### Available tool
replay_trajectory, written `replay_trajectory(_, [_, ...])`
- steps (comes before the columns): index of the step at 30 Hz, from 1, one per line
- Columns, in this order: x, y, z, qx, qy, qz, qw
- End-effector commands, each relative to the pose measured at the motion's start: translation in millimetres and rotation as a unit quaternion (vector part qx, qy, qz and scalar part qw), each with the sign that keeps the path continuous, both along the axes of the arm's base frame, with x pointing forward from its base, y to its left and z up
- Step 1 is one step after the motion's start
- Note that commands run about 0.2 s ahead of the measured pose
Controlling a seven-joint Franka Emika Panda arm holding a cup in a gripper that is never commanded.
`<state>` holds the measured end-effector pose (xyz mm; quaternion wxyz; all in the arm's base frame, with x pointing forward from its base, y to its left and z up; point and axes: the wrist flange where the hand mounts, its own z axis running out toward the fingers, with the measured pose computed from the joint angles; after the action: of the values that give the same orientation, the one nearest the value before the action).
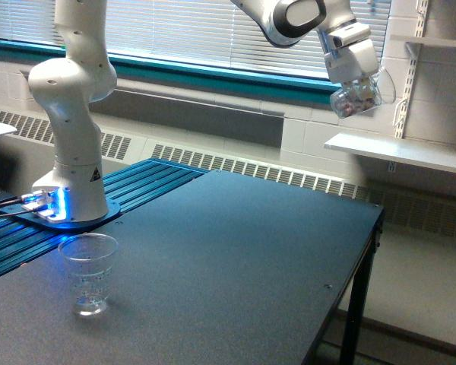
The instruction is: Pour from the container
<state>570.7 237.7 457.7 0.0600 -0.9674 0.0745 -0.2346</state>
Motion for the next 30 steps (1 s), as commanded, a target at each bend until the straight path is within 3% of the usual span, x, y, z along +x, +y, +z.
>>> replay_trajectory(1, [19.9,-84.6,-32.7,0.008,0.034,-0.119,0.9923])
replay_trajectory(5, [14.1,-92.2,-31.4,0.030,0.039,-0.149,0.9876])
replay_trajectory(8, [7.7,-95.0,-32.3,0.027,0.043,-0.160,0.9859])
replay_trajectory(11, [1.7,-104.1,-31.1,0.040,0.050,-0.185,0.9806])
replay_trajectory(15, [-10.0,-121.1,-29.2,0.040,0.049,-0.210,0.9756])
replay_trajectory(19, [-24.9,-141.8,-30.7,0.027,0.052,-0.234,0.9705])
replay_trajectory(25, [-52.3,-174.9,-34.5,-0.011,0.060,-0.266,0.9620])
replay_trajectory(30, [-75.7,-203.0,-40.6,-0.034,0.076,-0.302,0.9496])
